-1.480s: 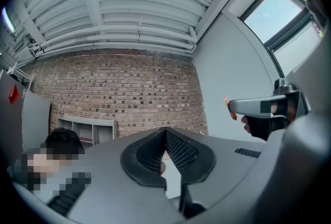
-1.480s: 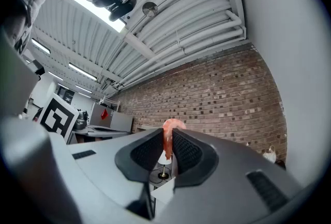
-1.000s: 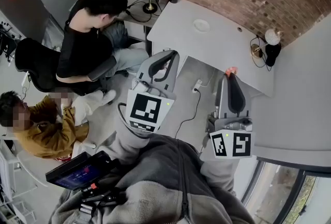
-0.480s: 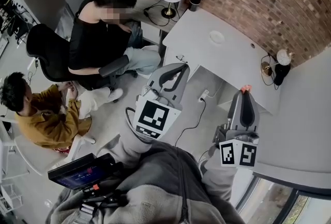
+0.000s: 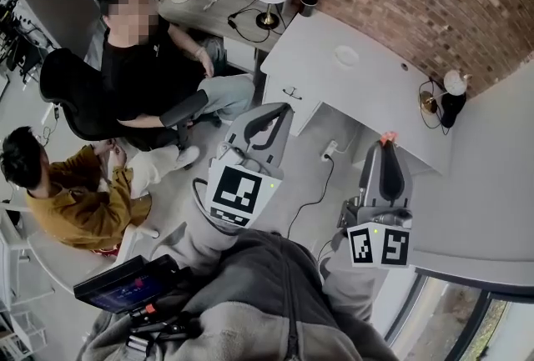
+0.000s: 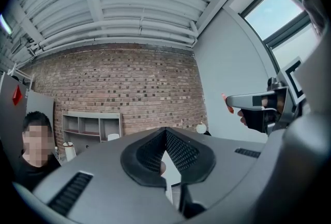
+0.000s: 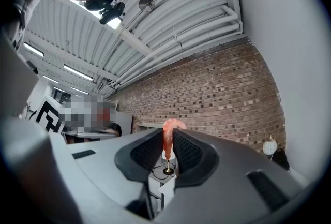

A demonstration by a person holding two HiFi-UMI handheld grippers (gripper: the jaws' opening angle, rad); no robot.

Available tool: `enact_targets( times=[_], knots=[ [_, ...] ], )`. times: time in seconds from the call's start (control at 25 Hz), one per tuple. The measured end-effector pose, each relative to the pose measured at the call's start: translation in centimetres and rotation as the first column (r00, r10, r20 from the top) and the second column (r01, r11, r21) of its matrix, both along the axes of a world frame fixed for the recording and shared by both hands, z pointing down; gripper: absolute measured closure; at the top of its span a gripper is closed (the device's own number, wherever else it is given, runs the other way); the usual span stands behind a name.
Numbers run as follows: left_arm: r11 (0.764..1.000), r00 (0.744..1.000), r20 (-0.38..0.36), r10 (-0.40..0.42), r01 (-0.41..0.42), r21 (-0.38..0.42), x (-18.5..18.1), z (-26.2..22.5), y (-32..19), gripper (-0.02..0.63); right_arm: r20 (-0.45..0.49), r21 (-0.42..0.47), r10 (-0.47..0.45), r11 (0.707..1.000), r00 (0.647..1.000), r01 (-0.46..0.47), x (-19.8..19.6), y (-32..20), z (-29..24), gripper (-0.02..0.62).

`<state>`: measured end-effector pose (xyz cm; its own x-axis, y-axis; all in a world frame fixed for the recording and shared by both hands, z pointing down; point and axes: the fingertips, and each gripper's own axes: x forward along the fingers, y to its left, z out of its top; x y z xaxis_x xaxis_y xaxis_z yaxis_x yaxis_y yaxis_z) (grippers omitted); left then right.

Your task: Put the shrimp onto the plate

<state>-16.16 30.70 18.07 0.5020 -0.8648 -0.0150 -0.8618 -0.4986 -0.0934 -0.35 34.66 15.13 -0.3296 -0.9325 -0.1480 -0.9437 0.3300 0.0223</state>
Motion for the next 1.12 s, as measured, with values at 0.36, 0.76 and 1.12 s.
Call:
enact_targets(
  times=[0.36,0.76,1.12],
  knots=[
    [0.997,1.0,-0.014,0.011,-0.012,-0.077,-1.6,3.6,1.1,0.601,-0.002,-0.061,0.036,0.998,0.999,-0.036,-0.9,1.7,3.0,0.538],
    [0.994,0.997,-0.076,0.034,-0.042,-0.106,-0.4,3.4,0.9,0.601,-0.033,-0.077,0.037,0.996,0.999,-0.04,-0.9,2.2,2.4,0.538],
    [0.98,0.998,-0.05,0.024,-0.033,-0.197,2.3,1.3,-4.5,0.601,-0.031,-0.16,0.01,0.987,0.999,-0.015,1.2,-4.1,-0.5,0.538]
  ],
)
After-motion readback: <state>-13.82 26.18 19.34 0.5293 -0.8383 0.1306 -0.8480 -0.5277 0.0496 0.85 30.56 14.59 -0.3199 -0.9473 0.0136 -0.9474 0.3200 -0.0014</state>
